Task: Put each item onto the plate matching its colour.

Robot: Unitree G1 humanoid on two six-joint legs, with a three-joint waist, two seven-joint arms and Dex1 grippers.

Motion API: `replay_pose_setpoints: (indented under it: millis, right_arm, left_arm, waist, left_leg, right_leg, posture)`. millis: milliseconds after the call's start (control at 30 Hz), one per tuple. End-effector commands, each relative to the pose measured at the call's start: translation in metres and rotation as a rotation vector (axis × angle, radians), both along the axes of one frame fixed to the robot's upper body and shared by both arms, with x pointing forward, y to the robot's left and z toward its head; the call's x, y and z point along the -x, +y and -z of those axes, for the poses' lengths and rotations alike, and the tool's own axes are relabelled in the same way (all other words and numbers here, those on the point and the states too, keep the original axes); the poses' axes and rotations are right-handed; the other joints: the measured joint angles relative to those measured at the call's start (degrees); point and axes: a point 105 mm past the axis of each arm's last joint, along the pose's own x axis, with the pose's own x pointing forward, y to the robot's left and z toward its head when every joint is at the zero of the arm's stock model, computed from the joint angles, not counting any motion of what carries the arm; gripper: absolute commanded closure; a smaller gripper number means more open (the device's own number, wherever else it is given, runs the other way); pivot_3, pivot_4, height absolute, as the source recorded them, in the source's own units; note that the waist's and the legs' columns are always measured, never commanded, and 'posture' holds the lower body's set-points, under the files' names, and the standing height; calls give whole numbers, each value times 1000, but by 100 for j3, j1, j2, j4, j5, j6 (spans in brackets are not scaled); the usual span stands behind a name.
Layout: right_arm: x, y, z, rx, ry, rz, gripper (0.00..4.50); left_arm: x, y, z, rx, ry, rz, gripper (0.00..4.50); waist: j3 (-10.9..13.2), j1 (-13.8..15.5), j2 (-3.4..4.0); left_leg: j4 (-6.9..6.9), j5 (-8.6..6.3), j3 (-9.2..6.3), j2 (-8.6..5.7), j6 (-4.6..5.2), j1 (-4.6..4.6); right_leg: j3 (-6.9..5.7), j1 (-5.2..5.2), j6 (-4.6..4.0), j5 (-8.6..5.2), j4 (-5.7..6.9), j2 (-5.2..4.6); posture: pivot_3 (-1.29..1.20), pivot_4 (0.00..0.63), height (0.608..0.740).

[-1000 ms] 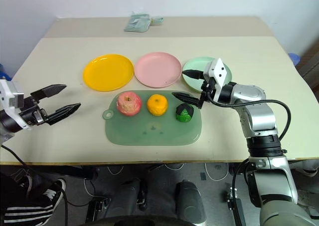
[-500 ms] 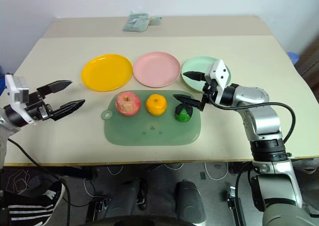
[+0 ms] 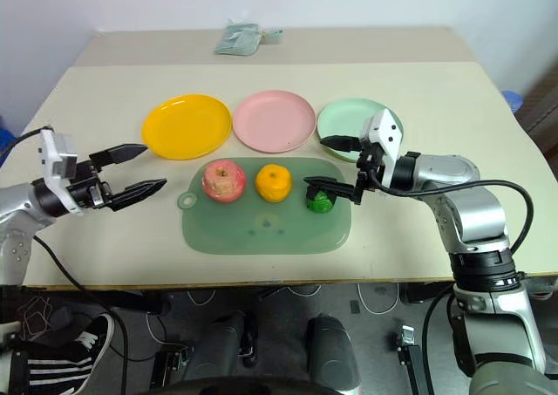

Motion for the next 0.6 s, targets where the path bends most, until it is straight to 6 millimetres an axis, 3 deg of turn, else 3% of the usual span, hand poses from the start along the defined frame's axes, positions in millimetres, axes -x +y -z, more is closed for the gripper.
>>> replay_pose_setpoints:
  millis: [33, 600]
  right_arm:
    - [2, 1, -16, 0, -36, -18, 50]
    - [16, 9, -25, 6, 21, -78, 50]
  left_arm:
    - [0, -5, -7, -17, -48, 22, 0]
    - [-20, -37, 5, 18, -81, 66, 0]
  waist:
    - [0, 1, 0]
    - [-1, 9, -2]
  left_leg:
    - [0, 0, 0, 0, 0, 0]
    - [6, 0, 0, -2, 1, -2]
  right_leg:
    - [0, 0, 0, 0, 0, 0]
    - [1, 1, 3, 5, 0, 1]
  posture:
    - [0, 150, 740]
    - [0, 150, 740]
